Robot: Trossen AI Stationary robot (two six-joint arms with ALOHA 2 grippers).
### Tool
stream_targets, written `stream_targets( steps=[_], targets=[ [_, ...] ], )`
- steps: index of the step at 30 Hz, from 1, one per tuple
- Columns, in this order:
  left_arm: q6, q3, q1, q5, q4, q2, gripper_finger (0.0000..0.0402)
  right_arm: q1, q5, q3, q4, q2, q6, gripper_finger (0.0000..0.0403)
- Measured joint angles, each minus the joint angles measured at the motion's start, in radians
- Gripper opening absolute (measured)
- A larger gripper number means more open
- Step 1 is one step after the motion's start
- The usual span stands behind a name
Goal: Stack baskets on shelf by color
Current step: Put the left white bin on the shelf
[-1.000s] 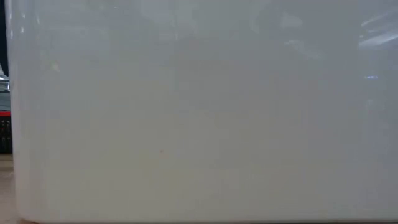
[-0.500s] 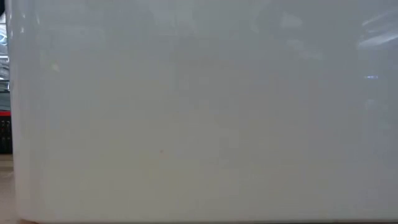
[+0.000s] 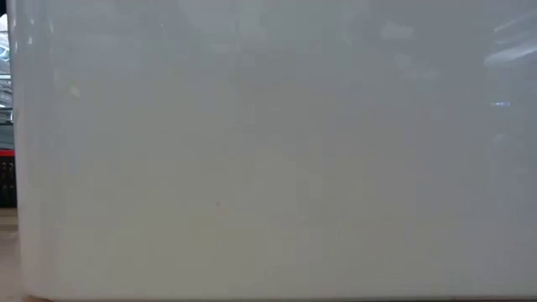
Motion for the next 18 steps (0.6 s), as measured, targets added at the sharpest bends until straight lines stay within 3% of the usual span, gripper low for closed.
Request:
stream_targets(
  steps=[6,13,18],
  targets=[
    [0.033,-0.049,-0.005,0.056,-0.002,0.048,0.018,0.0,0.0,0.0,-0.002,0.0,0.009,0.0169],
    [0.193,-0.021,0.023,0.101,0.005,0.039,0.0021,0.0,-0.001,0.0,0.007,0.0,-0.016,0.0169],
    [0.31,0.054,0.045,0.107,-0.001,0.013,0.0007,0.0,-0.001,0.0,-0.012,0.0,0.016,0.0169]
  ],
)
